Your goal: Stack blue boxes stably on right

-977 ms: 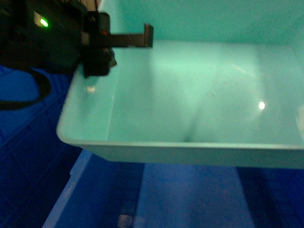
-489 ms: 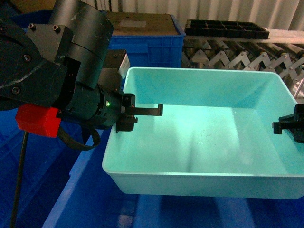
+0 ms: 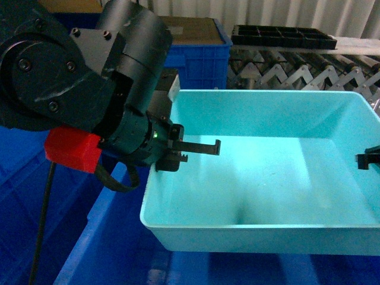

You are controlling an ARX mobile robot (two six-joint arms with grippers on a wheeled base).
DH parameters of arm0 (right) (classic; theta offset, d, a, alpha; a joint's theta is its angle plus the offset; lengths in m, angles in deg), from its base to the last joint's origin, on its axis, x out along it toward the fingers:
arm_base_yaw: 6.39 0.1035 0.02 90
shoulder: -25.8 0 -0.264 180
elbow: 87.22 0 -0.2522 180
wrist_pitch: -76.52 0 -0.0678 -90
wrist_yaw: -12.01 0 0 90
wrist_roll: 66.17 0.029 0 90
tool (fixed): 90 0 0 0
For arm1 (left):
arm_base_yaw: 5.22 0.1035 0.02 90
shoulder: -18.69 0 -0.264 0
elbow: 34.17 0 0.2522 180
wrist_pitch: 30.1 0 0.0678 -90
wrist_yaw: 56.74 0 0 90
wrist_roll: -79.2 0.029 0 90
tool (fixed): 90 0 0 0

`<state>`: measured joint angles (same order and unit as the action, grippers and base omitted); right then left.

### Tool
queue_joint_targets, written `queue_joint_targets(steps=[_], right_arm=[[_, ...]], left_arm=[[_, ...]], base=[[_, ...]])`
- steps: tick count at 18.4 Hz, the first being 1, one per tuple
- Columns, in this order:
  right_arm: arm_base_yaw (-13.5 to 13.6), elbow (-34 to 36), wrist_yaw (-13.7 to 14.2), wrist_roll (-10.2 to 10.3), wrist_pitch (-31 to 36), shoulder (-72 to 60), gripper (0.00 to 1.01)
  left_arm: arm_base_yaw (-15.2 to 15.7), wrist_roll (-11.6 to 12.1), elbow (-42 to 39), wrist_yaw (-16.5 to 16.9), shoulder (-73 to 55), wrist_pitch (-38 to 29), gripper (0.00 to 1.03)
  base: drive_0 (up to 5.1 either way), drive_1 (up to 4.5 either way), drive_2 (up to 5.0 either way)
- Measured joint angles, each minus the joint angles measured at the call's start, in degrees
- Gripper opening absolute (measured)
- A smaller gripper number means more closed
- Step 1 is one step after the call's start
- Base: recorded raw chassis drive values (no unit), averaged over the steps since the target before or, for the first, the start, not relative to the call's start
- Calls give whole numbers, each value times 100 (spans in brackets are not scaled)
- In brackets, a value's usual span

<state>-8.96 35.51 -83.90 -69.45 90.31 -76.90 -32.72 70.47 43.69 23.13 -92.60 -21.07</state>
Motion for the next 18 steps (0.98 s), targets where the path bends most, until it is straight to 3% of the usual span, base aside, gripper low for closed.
queue_joint_targets(steps=[7,12,18], right_arm=[[-50,529,-46,186,-109,1080,7],[-48,1051,-107,199,-363,1252,7],[-50,1147,-140,109,61,866,7]], left_arm=[[-219,199,2,-195,754,334,2],[-380,50,-538,-190,870,566,2],[-389,-57,-660,-205,778,389,2]], base=[[0,0,0],[0,0,0],[0,0,0]])
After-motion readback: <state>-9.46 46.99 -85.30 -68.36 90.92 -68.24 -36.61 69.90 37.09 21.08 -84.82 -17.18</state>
